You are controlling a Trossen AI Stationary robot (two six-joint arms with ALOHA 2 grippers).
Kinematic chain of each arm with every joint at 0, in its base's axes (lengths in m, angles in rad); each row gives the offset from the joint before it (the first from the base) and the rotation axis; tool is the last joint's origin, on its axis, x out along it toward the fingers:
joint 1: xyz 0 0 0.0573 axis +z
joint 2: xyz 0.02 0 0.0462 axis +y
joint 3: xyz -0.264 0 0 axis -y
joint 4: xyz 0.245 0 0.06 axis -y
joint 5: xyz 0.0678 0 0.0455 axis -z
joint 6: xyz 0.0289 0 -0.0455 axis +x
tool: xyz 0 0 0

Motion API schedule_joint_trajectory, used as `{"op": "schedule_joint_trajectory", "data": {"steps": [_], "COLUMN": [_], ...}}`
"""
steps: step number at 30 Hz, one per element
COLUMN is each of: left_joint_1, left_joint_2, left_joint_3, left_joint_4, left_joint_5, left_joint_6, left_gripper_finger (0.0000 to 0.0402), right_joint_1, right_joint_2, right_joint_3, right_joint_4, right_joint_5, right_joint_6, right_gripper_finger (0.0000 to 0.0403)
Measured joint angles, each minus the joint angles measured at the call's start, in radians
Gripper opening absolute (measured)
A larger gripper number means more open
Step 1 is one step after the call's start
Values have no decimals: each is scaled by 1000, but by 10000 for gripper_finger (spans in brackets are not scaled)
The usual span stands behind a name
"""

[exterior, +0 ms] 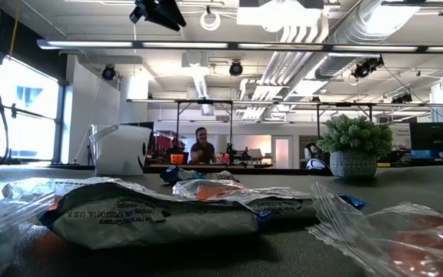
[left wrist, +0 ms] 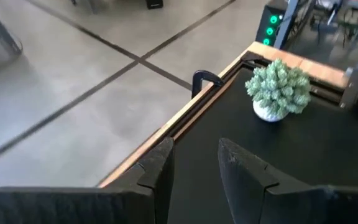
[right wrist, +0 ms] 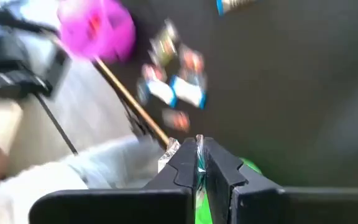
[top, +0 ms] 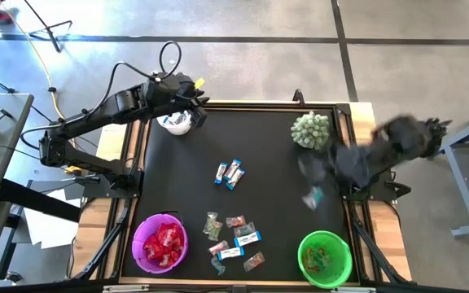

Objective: Sort candy
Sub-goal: Put the blue gummy into the green bucket, then put the green gummy into the green bucket

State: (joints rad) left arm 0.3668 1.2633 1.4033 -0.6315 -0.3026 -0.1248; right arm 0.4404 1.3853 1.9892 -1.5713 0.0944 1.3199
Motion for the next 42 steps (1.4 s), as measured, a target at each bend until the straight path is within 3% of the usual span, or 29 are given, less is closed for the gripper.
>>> {"op": "schedule_joint_trajectory", "data": {"steps": [7, 14, 18, 23, 30, 36, 42], "left_joint_1": [-3, -3, -16, -53, -106, -145, -256], "left_joint_2": [0, 0, 0, 0, 0, 0, 15], "left_joint_3": [0, 0, 0, 0, 0, 0, -17], "left_joint_4": [0, 1, 1, 1, 0, -10, -108], "left_joint_5": [9, 11, 12, 13, 22, 209, 292], "left_joint_6": [-129, -254, -302, -313, -328, -349, -453], "left_gripper_finger": [113, 113, 113, 113, 113, 113, 113], "right_joint_1": [318, 469, 495, 496, 496, 496, 496], "right_joint_2": [-7, -6, -6, -6, -7, -7, -7], "right_joint_3": [-270, -500, -599, -677, -748, -761, -761], "right_joint_4": [44, 322, 412, 395, 504, 507, 481], "right_joint_5": [-39, -81, -77, -86, -163, -183, -144], "right_joint_6": [267, 400, 403, 455, 366, 342, 246], "right_gripper_finger": [10, 11, 12, 15, 57, 110, 134]}}
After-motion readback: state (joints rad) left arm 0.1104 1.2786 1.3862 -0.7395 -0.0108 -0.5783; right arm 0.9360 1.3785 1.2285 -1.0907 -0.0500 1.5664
